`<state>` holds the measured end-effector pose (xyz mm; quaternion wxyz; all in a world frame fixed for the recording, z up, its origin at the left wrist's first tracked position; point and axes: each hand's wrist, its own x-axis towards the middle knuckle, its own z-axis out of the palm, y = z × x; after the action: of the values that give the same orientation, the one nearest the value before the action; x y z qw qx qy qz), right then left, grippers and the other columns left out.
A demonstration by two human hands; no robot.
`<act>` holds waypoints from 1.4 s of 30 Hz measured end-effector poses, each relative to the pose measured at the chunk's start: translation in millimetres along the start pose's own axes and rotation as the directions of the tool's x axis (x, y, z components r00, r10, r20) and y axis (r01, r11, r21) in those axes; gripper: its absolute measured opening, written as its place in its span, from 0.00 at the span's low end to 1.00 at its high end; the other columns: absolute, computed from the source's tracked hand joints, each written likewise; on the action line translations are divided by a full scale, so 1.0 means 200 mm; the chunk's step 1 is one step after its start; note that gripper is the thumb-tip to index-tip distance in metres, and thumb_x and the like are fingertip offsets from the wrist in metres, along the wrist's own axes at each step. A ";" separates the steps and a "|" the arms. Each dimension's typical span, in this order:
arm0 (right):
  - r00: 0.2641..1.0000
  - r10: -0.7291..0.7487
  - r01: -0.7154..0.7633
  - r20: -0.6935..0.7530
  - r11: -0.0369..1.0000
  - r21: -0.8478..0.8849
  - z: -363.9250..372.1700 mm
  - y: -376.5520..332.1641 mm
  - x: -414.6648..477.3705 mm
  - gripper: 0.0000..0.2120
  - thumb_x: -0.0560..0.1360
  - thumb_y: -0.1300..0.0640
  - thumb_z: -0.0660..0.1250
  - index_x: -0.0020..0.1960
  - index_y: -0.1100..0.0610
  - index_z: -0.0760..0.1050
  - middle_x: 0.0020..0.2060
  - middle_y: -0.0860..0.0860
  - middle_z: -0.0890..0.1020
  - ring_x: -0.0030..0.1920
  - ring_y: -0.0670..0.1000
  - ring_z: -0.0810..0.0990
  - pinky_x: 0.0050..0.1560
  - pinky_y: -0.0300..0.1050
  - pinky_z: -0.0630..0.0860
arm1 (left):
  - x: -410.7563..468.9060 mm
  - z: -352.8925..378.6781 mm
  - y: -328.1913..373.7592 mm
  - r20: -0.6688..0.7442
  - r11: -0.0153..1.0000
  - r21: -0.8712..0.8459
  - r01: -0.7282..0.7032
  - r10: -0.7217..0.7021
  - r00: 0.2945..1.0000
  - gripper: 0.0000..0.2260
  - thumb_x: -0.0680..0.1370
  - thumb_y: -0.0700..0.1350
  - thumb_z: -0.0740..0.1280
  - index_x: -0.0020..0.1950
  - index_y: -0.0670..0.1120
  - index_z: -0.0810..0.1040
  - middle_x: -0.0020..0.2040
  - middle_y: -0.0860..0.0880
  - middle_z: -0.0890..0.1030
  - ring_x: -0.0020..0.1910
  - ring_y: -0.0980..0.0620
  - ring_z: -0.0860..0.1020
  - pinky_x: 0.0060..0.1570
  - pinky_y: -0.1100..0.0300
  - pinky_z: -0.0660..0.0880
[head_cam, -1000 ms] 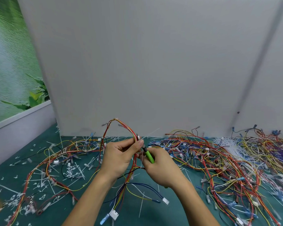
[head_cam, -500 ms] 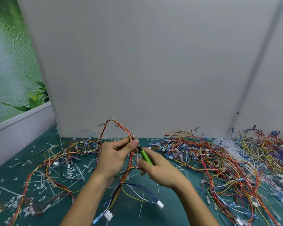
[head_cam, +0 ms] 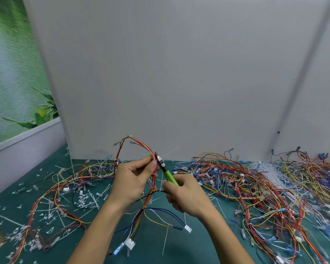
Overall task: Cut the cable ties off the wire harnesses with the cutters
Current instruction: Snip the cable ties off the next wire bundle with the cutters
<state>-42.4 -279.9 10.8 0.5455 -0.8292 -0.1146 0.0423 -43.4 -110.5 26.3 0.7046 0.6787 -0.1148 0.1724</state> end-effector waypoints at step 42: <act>0.994 0.067 -0.061 0.082 0.995 -0.076 0.00 -0.02 -0.02 0.10 0.79 0.53 0.61 0.41 0.56 0.71 0.29 0.50 0.79 0.26 0.53 0.80 0.33 0.51 0.76 | 0.01 0.00 0.01 -0.010 0.991 -0.041 0.126 -0.126 0.992 0.06 0.70 0.50 0.74 0.44 0.59 0.88 0.42 0.47 0.88 0.39 0.55 0.84 0.34 0.65 0.77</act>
<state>-45.8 -280.3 13.8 0.5077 -0.8494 -0.1124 0.0903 -43.2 -110.8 28.5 0.7284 0.6690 -0.0708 0.1296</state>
